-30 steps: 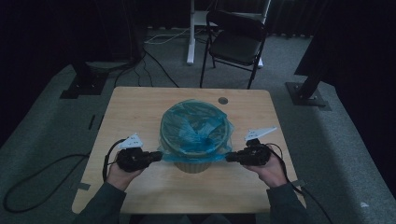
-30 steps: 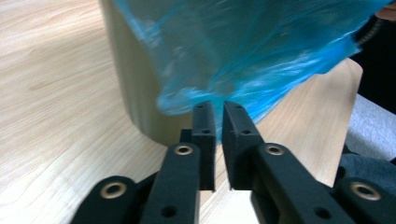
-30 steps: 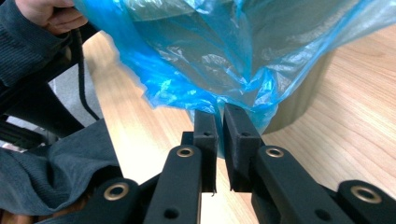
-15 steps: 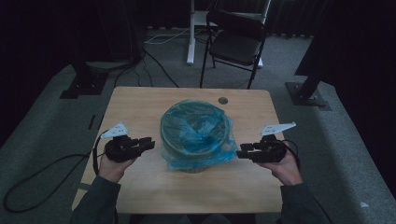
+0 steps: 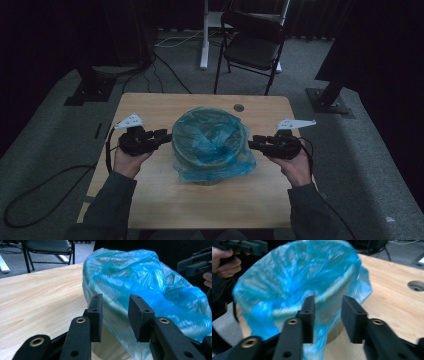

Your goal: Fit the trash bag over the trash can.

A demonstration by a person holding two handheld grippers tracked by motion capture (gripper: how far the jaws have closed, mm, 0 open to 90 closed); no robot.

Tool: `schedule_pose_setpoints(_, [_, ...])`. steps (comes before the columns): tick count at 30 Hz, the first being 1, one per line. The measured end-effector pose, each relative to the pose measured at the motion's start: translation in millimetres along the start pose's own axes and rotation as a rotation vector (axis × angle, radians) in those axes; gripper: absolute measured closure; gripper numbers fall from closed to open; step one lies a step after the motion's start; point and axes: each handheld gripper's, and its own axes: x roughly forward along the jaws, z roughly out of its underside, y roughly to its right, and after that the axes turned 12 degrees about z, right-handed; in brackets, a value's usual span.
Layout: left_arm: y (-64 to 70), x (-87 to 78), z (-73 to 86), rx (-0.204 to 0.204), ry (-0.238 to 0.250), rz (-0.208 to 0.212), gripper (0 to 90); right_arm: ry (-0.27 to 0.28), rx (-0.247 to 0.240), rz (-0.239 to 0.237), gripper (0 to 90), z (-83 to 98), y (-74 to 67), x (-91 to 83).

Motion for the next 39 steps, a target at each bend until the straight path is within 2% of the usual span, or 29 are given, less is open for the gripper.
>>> schedule_pose_setpoints(1, [-0.5, 1.7, -1.6, 0.001, -0.001, -0.005, 64.0, 0.002, -0.001, 0.007, 70.9, -2.6, 0.4, 2.6])
schedule_pose_setpoints(6, [-5.8, 11.5, -9.1, -0.005, -0.011, -0.022, 63.6, 0.013, -0.013, 0.069, 73.7, -14.5, 2.5, 16.6])
schedule_pose_setpoints(15, [-20.3, 30.6, -18.3, -0.033, -0.016, -0.029, 62.7, 0.038, -0.030, 0.086, 72.8, -31.8, 8.3, 42.4])
schedule_pose_setpoints(18, [-23.2, 34.8, -21.3, -0.038, -0.012, -0.039, 62.8, 0.039, -0.035, 0.106, 70.8, -36.3, 8.8, 51.0])
schedule_pose_setpoints(25, [-31.3, 45.3, -26.4, -0.046, -0.032, -0.060, 65.2, 0.039, -0.049, 0.089, 69.4, -48.0, 10.4, 64.6])
schedule_pose_setpoints(28, [-35.5, 49.2, -27.7, -0.056, -0.031, -0.049, 67.9, 0.031, -0.051, 0.080, 68.2, -53.6, 12.1, 69.7])
schedule_pose_setpoints(30, [-37.2, 51.3, -28.7, -0.058, -0.031, -0.053, 69.8, 0.033, -0.050, 0.058, 68.1, -56.6, 12.8, 72.8])
schedule_pose_setpoints(31, [-38.4, 51.9, -29.2, -0.057, -0.033, -0.055, 71.4, 0.033, -0.054, 0.062, 68.4, -57.9, 12.9, 74.0])
schedule_pose_setpoints(39, [-44.7, 49.5, -33.6, -0.074, 0.012, -0.030, 79.5, 0.016, -0.027, 0.056, 88.8, -62.2, 18.4, 82.5])
